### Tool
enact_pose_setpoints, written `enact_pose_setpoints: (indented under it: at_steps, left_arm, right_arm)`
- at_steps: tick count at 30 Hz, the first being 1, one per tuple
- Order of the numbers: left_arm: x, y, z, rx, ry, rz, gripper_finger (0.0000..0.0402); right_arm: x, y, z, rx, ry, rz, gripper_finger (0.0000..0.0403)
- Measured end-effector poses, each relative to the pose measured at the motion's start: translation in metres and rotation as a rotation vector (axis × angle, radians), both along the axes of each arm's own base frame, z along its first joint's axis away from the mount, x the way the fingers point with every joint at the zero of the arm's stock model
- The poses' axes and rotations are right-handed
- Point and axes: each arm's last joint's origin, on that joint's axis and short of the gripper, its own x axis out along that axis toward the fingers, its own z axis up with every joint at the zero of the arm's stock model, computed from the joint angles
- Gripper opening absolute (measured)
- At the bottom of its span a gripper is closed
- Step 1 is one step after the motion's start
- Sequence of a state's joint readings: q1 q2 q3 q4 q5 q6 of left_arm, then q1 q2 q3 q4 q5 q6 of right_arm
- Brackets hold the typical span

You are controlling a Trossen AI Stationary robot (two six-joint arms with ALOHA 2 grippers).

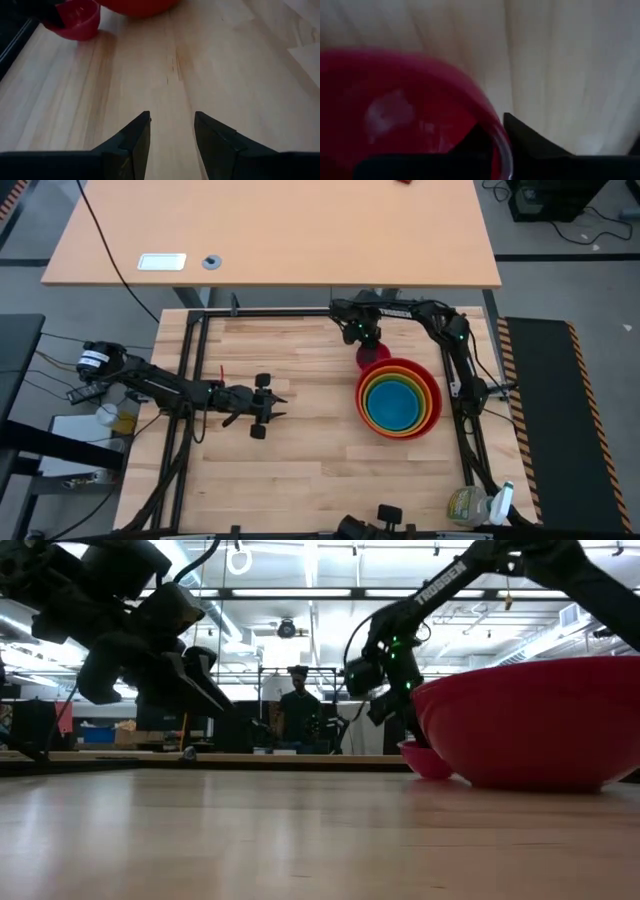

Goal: Nest bowls inside each other
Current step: Stack the pink bowl into the blue bowl

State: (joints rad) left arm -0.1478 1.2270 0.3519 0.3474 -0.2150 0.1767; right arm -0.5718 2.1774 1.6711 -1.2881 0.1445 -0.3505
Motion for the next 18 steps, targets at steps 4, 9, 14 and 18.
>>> enact_pose_setpoints:
  at_steps: [4,9,14,18]
  left_arm:
    - [-0.003,0.0,0.006,-0.002,-0.015,-0.002,0.0155]
    - [-0.011,0.001,0.016,-0.005,-0.035,-0.001,0.0155]
    - [-0.015,0.002,0.025,-0.012,-0.078,-0.001,0.0155]
    - [-0.015,0.002,0.024,-0.011,-0.078,0.002,0.0155]
  right_arm:
    - [-0.002,-0.003,0.022,-0.076,-0.091,-0.042,0.0015]
    - [-0.013,-0.002,0.07,-0.142,-0.248,-0.088,0.0015]
    - [-0.025,0.014,0.115,-0.001,-0.493,-0.087,0.0017]
    - [-0.034,0.04,0.159,0.204,-0.76,-0.029,0.0023]
